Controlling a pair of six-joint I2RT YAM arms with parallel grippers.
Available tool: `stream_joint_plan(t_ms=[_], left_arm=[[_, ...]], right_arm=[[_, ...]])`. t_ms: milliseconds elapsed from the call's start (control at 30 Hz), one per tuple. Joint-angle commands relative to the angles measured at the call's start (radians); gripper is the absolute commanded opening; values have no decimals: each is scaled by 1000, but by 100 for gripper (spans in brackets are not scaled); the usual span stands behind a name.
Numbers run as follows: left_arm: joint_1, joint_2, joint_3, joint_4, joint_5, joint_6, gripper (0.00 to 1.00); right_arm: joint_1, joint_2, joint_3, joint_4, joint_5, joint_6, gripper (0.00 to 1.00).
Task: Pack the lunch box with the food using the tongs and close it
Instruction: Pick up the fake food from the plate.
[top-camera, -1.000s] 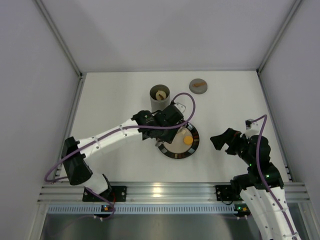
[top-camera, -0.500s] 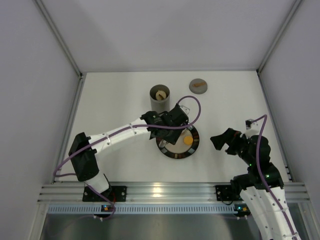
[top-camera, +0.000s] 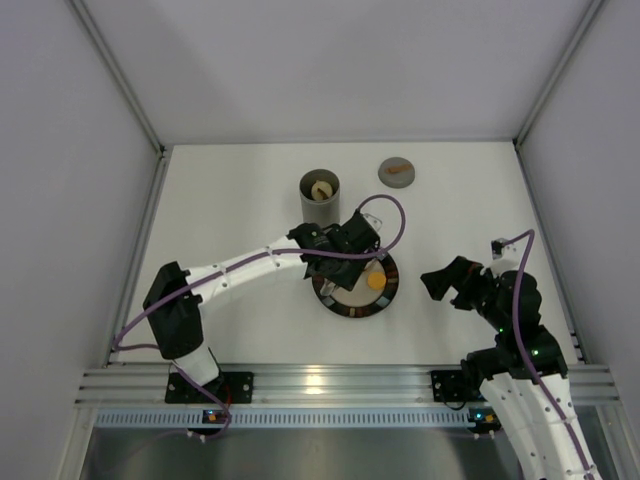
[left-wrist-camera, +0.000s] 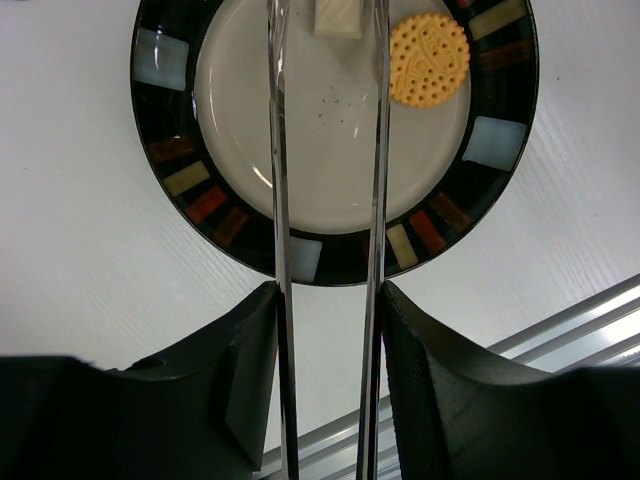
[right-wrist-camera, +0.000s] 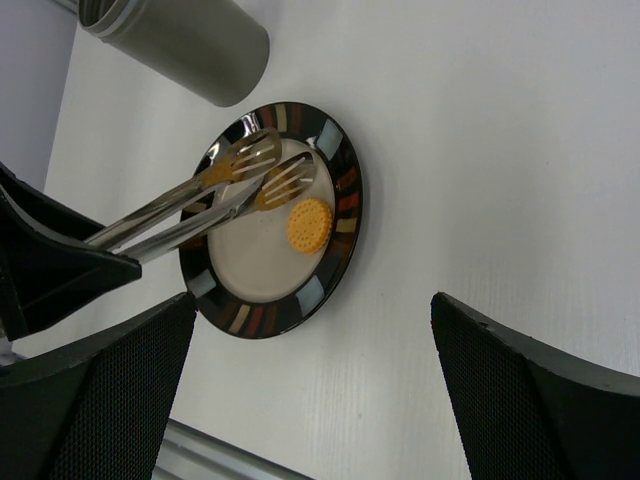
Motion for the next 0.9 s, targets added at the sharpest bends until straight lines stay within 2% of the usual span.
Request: stream_joint_plan(t_ms=[0, 333, 533, 867], left_arm=[[-5, 1, -4, 48, -4, 2, 48], [-3, 1, 0, 39, 2, 5, 35], [-3, -42, 42, 7, -25, 13, 35], [-3, -103, 193, -100, -109, 21, 35]], right_arm=[[-11, -16, 40, -3, 10, -9, 99], [-11, -17, 40, -3, 7, -8, 99], [-11, -16, 40, -3, 8, -10, 100], [-11, -14, 42, 0, 7, -8, 99]])
